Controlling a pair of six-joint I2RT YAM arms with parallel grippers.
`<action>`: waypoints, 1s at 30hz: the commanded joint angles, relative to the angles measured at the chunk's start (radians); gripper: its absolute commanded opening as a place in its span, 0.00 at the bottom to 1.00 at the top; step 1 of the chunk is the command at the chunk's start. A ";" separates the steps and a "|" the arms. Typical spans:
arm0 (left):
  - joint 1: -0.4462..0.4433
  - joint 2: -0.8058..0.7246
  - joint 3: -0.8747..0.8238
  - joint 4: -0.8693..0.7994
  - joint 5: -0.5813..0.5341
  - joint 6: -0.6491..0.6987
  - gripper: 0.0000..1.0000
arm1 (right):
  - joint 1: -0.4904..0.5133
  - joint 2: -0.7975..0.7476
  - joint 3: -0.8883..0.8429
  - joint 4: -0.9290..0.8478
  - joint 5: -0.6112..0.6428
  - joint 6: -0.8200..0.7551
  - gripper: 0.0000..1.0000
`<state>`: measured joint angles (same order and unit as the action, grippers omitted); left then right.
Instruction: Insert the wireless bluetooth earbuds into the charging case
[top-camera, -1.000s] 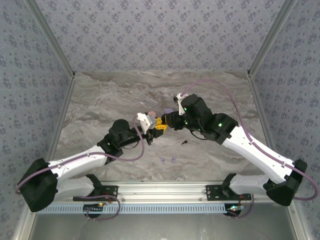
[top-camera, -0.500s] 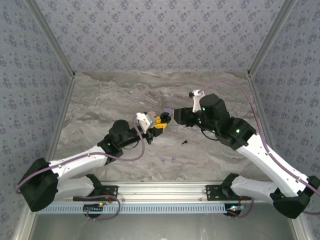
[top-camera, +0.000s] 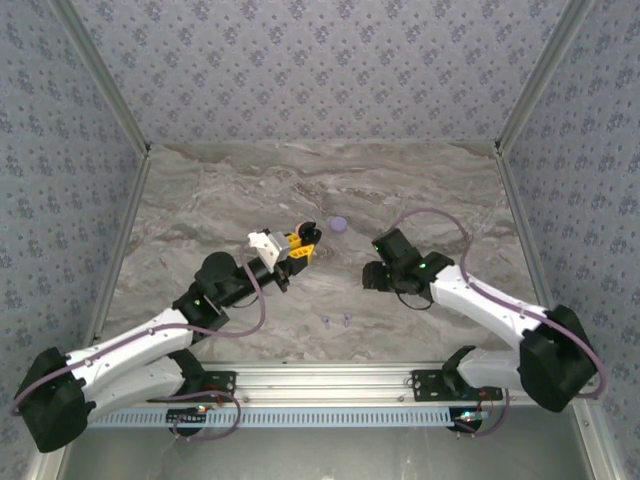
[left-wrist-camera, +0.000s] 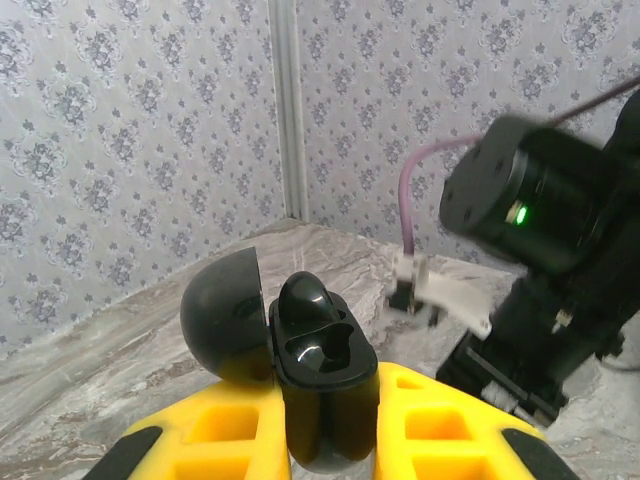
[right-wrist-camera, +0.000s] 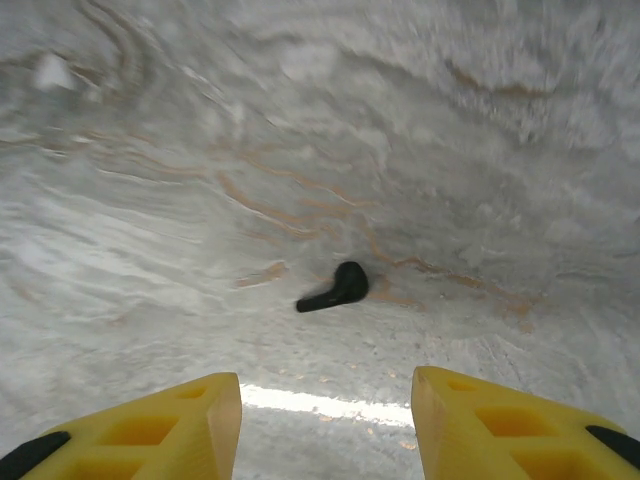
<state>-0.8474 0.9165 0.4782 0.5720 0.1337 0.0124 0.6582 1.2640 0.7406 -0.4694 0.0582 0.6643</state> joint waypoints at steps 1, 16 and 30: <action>-0.008 -0.016 0.000 -0.007 -0.020 0.017 0.06 | -0.008 0.057 0.000 0.121 0.000 0.066 0.50; -0.008 -0.007 0.002 0.003 -0.017 0.021 0.06 | -0.011 0.231 0.032 0.137 0.024 0.122 0.44; -0.007 -0.008 0.006 0.002 -0.014 0.021 0.06 | 0.002 0.322 0.086 0.166 0.002 0.103 0.38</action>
<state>-0.8474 0.9165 0.4755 0.5499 0.1257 0.0185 0.6533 1.5665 0.7994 -0.3016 0.0635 0.7681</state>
